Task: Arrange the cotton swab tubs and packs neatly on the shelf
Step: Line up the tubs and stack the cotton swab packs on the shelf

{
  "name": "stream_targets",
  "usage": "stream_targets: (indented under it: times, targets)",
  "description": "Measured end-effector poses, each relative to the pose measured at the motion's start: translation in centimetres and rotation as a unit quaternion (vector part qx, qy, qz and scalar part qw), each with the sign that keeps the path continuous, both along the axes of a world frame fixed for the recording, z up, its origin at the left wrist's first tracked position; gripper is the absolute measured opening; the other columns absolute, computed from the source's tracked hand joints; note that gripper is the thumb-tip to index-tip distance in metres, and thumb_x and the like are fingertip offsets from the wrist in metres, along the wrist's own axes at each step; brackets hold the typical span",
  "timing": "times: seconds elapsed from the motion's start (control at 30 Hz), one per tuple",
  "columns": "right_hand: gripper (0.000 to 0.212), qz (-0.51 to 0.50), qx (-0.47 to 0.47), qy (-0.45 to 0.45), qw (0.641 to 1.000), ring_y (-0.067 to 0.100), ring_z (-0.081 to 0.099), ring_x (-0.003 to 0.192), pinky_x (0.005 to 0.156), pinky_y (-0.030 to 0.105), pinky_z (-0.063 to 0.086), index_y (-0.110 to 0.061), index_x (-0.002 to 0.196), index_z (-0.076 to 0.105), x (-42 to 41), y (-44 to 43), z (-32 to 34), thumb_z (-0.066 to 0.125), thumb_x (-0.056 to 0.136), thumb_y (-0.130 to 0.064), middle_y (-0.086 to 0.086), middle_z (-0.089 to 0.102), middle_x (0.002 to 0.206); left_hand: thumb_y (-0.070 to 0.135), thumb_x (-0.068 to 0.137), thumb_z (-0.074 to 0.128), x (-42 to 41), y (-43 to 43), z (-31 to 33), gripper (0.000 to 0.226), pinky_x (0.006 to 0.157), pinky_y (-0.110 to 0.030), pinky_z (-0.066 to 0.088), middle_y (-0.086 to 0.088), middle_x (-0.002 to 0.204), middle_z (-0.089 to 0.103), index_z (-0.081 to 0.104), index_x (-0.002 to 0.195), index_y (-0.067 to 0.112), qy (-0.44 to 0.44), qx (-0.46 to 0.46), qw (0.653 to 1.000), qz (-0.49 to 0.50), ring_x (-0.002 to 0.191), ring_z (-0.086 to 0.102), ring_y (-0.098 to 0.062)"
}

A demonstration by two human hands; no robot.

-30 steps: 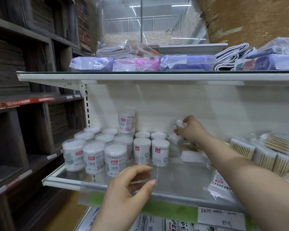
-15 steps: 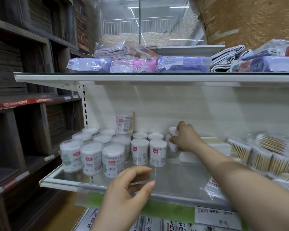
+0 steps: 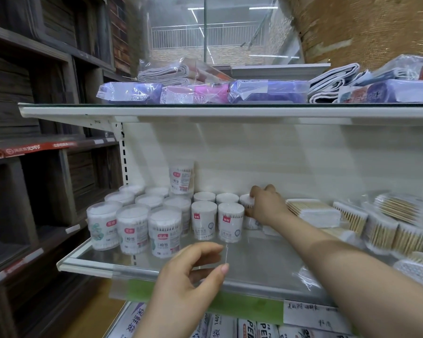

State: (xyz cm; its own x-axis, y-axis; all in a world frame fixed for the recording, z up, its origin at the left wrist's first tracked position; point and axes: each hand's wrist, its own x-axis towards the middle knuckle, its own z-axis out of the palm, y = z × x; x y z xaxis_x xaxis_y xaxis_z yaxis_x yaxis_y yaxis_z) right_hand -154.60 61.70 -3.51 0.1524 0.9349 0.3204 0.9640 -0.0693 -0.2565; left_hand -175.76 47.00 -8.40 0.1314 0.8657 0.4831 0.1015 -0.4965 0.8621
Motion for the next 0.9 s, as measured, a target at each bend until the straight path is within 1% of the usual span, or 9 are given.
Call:
stream_targets:
  times: [0.2, 0.3, 0.37, 0.43, 0.5, 0.57, 0.67, 0.77, 0.9]
  targets:
    - [0.063, 0.008, -0.016, 0.008, 1.000, 0.039, 0.050, 0.115, 0.096, 0.038, 0.043, -0.012, 0.128, 0.045, 0.7, -0.5, 0.7, 0.066, 0.080, -0.047, 0.019, 0.043, 0.127, 0.007, 0.072, 0.078, 1.4, 0.4, 0.0, 0.035, 0.075, -0.013, 0.052, -0.002, 0.096, 0.072, 0.072, 0.087, 0.038, 0.008, 0.004, 1.000, -0.015, 0.090, 0.069, -0.002]
    - [0.075, 0.015, 0.010, 0.050, 0.999, 0.037, 0.049, 0.118, 0.098, 0.035, 0.042, -0.012, 0.134, 0.041, 1.9, -2.0, 2.9, 0.075, 0.074, -0.041, 0.016, 0.040, 0.131, 0.024, 0.065, 0.080, 2.2, 0.7, 0.4, 0.030, 0.077, -0.016, 0.054, -0.002, 0.094, 0.073, 0.071, 0.086, 0.042, 0.027, 0.000, 0.999, -0.020, 0.087, 0.069, -0.001]
    - [0.070, 0.011, 0.043, 0.066, 0.997, 0.034, 0.049, 0.120, 0.100, 0.033, 0.040, -0.014, 0.134, 0.044, 3.4, -3.3, 4.1, 0.075, 0.075, -0.039, 0.014, 0.040, 0.134, 0.040, 0.055, 0.078, 3.2, 1.1, 1.1, 0.031, 0.078, -0.017, 0.054, 0.002, 0.092, 0.075, 0.070, 0.085, 0.045, 0.044, -0.001, 0.999, -0.025, 0.086, 0.069, 0.000]
    - [0.060, 0.011, 0.039, 0.076, 0.996, 0.031, 0.049, 0.121, 0.100, 0.029, 0.038, -0.016, 0.130, 0.049, 4.6, -4.9, 4.5, 0.072, 0.078, -0.036, 0.012, 0.042, 0.134, 0.053, 0.049, 0.068, 4.3, 1.7, 2.1, 0.037, 0.080, -0.015, 0.053, 0.014, 0.089, 0.074, 0.069, 0.086, 0.047, 0.080, 0.010, 0.996, -0.033, 0.085, 0.068, 0.003]
    - [0.050, 0.018, 0.031, 0.090, 0.995, 0.027, 0.051, 0.117, 0.097, 0.026, 0.038, -0.017, 0.124, 0.055, 5.6, -6.7, 4.0, 0.071, 0.079, -0.033, 0.010, 0.046, 0.130, 0.044, 0.060, 0.075, 5.8, 2.4, 3.1, 0.024, 0.077, -0.007, 0.050, 0.025, 0.088, 0.072, 0.072, 0.083, 0.040, 0.113, 0.019, 0.992, -0.046, 0.083, 0.066, 0.009]
    - [0.044, 0.033, 0.036, 0.105, 0.993, 0.024, 0.056, 0.111, 0.092, 0.024, 0.040, -0.017, 0.120, 0.059, 6.5, -9.1, 3.3, 0.071, 0.079, -0.030, 0.007, 0.052, 0.125, 0.024, 0.074, 0.077, 7.6, 3.1, 4.0, 0.015, 0.074, -0.003, 0.046, 0.030, 0.089, 0.069, 0.070, 0.082, 0.034, 0.134, 0.022, 0.989, -0.060, 0.084, 0.064, 0.012]
    - [0.037, 0.038, 0.029, 0.133, 0.990, 0.017, 0.060, 0.103, 0.089, 0.025, 0.045, -0.019, 0.114, 0.062, 7.9, -12.5, 2.8, 0.070, 0.080, -0.030, -0.001, 0.061, 0.118, 0.020, 0.078, 0.073, 9.8, 3.4, 4.7, 0.017, 0.079, -0.009, 0.046, 0.032, 0.089, 0.068, 0.068, 0.087, 0.034, 0.143, 0.029, 0.986, -0.078, 0.086, 0.063, 0.012]
    - [0.025, -0.007, 0.025, 0.140, 0.990, 0.013, 0.061, 0.091, 0.088, 0.028, 0.049, -0.020, 0.104, 0.067, 11.2, -15.3, 3.3, 0.070, 0.081, -0.028, -0.003, 0.068, 0.108, 0.029, 0.077, 0.072, 11.4, 2.9, 4.4, 0.016, 0.080, -0.014, 0.047, 0.029, 0.091, 0.069, 0.067, 0.089, 0.038, 0.150, 0.028, 0.984, -0.096, 0.088, 0.063, 0.012]
    - [0.015, -0.183, 0.079, 0.082, 0.976, 0.023, 0.064, 0.090, 0.079, 0.029, 0.048, -0.017, 0.097, 0.068, 18.7, -18.4, 6.3, 0.066, 0.085, -0.026, 0.005, 0.070, 0.100, 0.036, 0.080, 0.069, 13.0, 1.9, 3.8, 0.018, 0.074, -0.005, 0.046, 0.026, 0.095, 0.067, 0.065, 0.097, 0.040, 0.181, 0.030, 0.977, -0.111, 0.089, 0.060, 0.017]
